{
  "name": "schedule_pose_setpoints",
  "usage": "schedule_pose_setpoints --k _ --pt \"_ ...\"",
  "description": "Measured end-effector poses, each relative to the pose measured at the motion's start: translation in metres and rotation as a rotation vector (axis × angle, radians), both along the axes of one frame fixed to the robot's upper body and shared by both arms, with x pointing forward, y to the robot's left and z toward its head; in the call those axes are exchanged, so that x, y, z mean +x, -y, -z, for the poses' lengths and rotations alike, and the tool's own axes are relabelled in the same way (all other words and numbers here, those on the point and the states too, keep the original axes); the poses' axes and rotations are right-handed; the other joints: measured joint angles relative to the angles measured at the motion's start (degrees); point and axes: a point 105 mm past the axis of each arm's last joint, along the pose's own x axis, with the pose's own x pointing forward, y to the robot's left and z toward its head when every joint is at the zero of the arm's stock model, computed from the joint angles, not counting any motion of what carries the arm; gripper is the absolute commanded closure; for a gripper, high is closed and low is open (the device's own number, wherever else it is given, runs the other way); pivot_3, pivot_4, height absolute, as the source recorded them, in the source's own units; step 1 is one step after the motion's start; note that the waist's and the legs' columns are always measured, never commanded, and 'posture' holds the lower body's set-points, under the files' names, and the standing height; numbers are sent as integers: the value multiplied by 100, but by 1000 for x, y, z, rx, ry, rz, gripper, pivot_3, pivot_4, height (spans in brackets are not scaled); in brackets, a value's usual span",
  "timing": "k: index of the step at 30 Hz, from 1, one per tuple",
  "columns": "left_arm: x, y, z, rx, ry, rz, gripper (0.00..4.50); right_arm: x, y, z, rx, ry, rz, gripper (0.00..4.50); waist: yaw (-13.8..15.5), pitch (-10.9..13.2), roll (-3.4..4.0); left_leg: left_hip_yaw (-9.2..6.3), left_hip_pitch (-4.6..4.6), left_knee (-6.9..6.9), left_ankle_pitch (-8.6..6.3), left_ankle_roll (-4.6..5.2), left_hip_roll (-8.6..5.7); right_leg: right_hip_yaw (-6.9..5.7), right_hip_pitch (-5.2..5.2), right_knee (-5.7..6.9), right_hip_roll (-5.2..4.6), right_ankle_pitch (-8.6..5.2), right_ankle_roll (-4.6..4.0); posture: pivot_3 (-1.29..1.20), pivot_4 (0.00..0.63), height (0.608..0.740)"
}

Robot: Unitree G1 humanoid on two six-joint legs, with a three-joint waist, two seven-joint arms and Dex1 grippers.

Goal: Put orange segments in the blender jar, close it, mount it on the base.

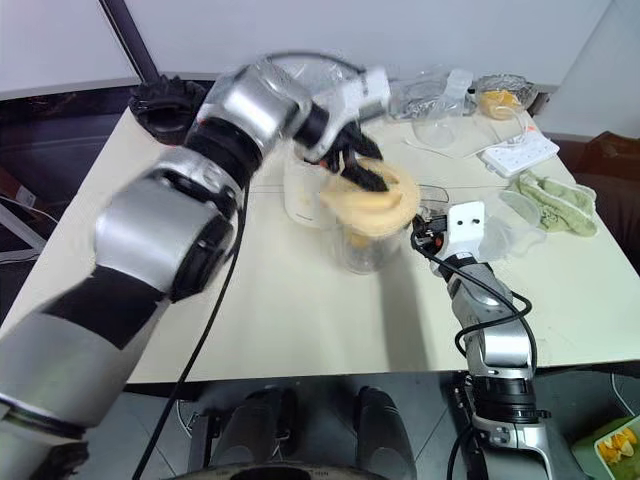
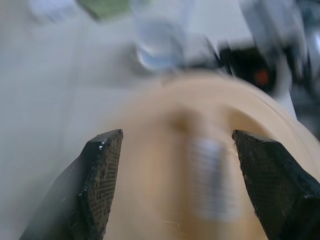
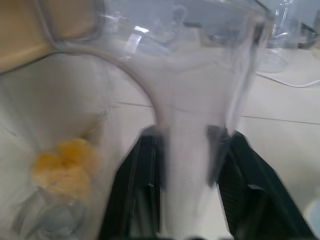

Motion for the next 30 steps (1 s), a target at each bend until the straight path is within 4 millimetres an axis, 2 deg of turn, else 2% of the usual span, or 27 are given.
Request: schedule_pose_setpoints --k 1,4,7,10,12,15,17,20,21,22,25,28,30 --pt "-3 2 -20 -36 40 7 823 0 0 0 0 1 -2 3584 7 0 -1 -3 4 -4 -2 3 0 -1 1 6 0 -8 8 0 150 740" --pt "-10 2 -58 -159 89 18 823 0 0 1 4 0 -4 3584 -6 0 1 -5 13 -9 -8 13 1 -2 3 8 2 -12 12 0 150 740" --pt "-2 -17 -71 -239 113 -29 823 0 -2 2 7 -4 -7 3584 -85 0 5 -5 16 -8 -8 13 1 -1 4 14 2 -11 9 0 150 740" --pt "8 -39 -71 -300 141 -62 823 -2 0 2 8 -6 4 3584 -88 0 7 -4 18 -3 -7 13 2 -1 5 21 1 -9 8 0 150 740" --pt "17 -63 -61 -318 156 -97 823 -2 2 2 17 -19 17 3584 -87 -4 13 -1 21 -3 -7 12 2 2 9 22 -2 -9 8 0 150 740" --pt "27 -105 -28 -312 163 -159 823 -3 7 3 46 -43 30 3584 -93 -5 18 4 20 -3 -7 11 3 8 6 29 -4 0 22 0 150 740" --pt "22 -132 4 -306 150 -206 823 -2 10 3 74 -63 37 3584 -83 -2 16 -1 12 -5 -6 10 7 5 3 31 -5 4 29 0 150 740" --pt "5 -148 31 -365 134 -262 823 2 15 -3 88 -82 54 3584 -67 2 19 -4 6 -4 -5 8 13 9 1 36 -18 6 31 0 150 740" --pt "-12 -159 41 -413 130 -297 823 7 18 -12 82 -88 74 3584 -85 8 29 -2 5 -3 -4 7 13 20 -1 36 -21 7 31 0 150 740" --pt "-20 -163 49 -431 111 -317 823 10 27 -21 79 -74 102 3584 -86 19 34 3 6 1 -3 5 7 26 -3 31 -27 8 31 0 150 740" --pt "-41 -182 61 -462 93 -430 823 23 47 -73 65 20 159 3584 -70 40 30 8 9 7 5 -9 -2 27 0 27 -24 9 34 0 150 740" --pt "-56 -183 57 -461 137 -470 823 34 45 -134 41 150 144 3584 -69 38 25 5 26 8 14 -22 -3 14 16 30 -11 8 8 0 150 740" --pt "-60 -183 57 -467 165 -497 823 45 39 -156 34 175 124 3584 -98 37 26 7 53 6 14 -22 1 12 36 30 -6 12 -1 0 150 740"
